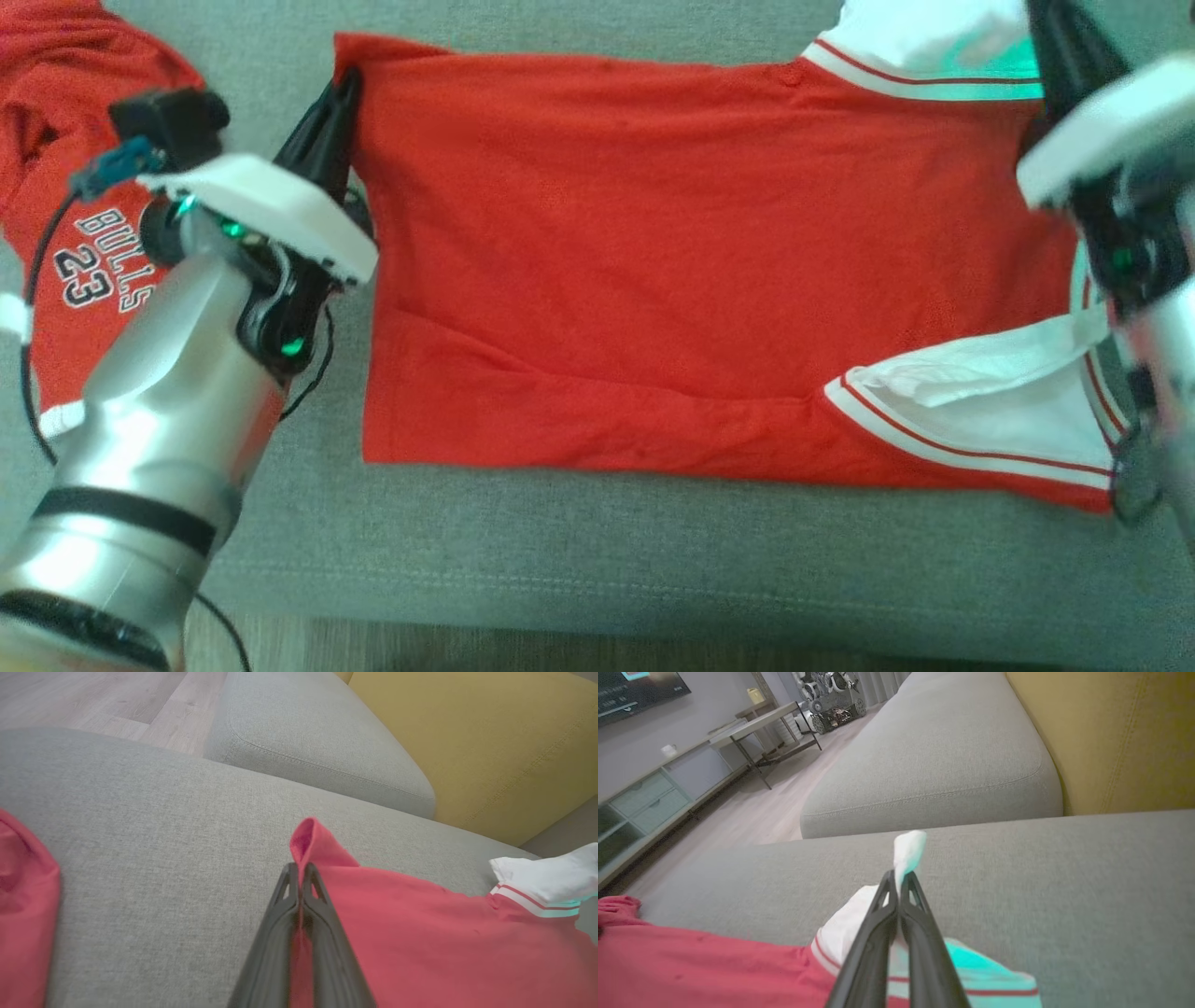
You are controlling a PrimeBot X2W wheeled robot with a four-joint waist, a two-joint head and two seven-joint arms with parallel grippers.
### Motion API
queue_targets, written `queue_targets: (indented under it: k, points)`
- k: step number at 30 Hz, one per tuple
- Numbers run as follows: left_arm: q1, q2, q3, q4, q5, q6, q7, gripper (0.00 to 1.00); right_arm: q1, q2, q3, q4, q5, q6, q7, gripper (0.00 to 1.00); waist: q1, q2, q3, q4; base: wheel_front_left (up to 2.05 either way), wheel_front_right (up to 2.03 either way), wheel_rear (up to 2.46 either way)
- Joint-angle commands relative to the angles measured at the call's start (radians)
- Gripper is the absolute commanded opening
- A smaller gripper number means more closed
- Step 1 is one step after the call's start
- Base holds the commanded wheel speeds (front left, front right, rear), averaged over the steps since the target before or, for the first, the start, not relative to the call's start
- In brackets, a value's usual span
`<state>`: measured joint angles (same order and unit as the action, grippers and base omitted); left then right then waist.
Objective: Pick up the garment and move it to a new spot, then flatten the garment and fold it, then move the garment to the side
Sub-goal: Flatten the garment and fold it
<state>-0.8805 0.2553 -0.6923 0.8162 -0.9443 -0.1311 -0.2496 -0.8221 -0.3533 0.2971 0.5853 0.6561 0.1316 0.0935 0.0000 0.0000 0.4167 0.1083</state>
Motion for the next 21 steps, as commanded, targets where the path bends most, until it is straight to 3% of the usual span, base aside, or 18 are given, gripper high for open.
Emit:
queue_targets:
  k: [1,9,16,21]
  points:
    - [-0.002,0.06,0.045,-0.039,0.003,0.0,-0.012,0.0,0.061,-0.029,0.01,-0.099,0.043,-0.001,0.007,0.0,0.0,0.0,-0.007,-0.007,0.0,0.0,0.0]
    - [0.11,0.094,0.112,-0.154,0.026,0.0,-0.012,0.0,0.348,-0.075,-0.071,-0.386,0.147,-0.001,0.044,0.0,0.0,0.0,-0.02,-0.023,0.0,0.0,0.0]
    - [0.198,0.127,0.147,-0.247,0.066,0.023,-0.012,0.0,0.533,-0.033,-0.17,-0.556,0.156,-0.001,0.076,0.0,0.0,0.0,-0.027,-0.038,0.0,0.0,0.0]
    - [0.277,0.149,0.161,-0.321,0.062,0.039,-0.012,0.0,0.67,0.033,-0.246,-0.666,0.133,-0.001,0.112,0.0,0.0,0.0,-0.035,-0.049,0.0,0.0,0.0]
